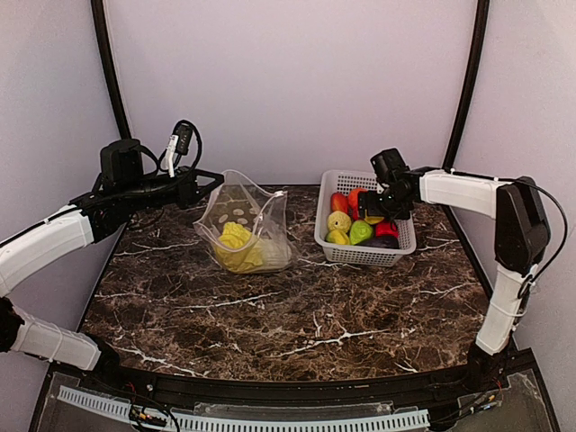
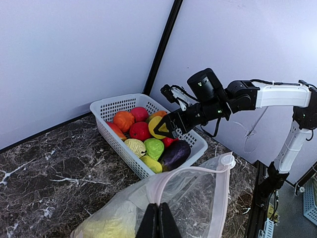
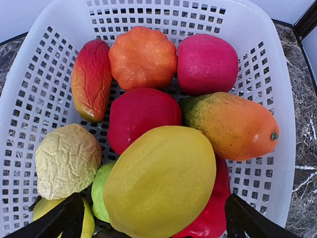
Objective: Place the food in the zip-top bag and seal the zipper
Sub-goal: Pick up the fake fruit from the bin.
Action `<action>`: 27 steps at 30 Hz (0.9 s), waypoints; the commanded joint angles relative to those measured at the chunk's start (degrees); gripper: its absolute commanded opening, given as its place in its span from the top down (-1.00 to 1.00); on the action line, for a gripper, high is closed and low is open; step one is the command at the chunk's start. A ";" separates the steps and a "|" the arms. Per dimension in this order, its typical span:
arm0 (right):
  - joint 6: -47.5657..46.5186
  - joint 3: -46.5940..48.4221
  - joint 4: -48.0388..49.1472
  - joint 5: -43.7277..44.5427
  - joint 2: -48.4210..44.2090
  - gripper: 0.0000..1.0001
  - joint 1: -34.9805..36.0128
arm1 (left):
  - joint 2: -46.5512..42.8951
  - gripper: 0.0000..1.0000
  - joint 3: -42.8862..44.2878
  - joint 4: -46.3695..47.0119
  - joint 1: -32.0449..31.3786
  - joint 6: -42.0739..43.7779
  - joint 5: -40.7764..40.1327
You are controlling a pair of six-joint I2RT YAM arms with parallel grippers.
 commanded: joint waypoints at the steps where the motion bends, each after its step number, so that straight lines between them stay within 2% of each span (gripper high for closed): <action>1: 1.82 2.39 1.47 2.69 2.09 -0.91 -0.34 | -2.09 0.99 -0.15 0.44 0.27 0.91 0.16; 12: 2.65 3.17 1.62 4.00 4.24 -0.78 -0.32 | -2.11 0.99 -0.10 0.49 0.27 0.91 0.25; 22: 2.80 3.52 1.67 4.08 4.99 -0.43 -0.31 | -2.25 0.99 -0.10 0.44 0.27 0.98 0.20; 27: 2.84 3.22 1.74 4.40 4.49 -0.34 -0.32 | -2.28 0.99 -0.12 0.40 0.27 0.98 0.20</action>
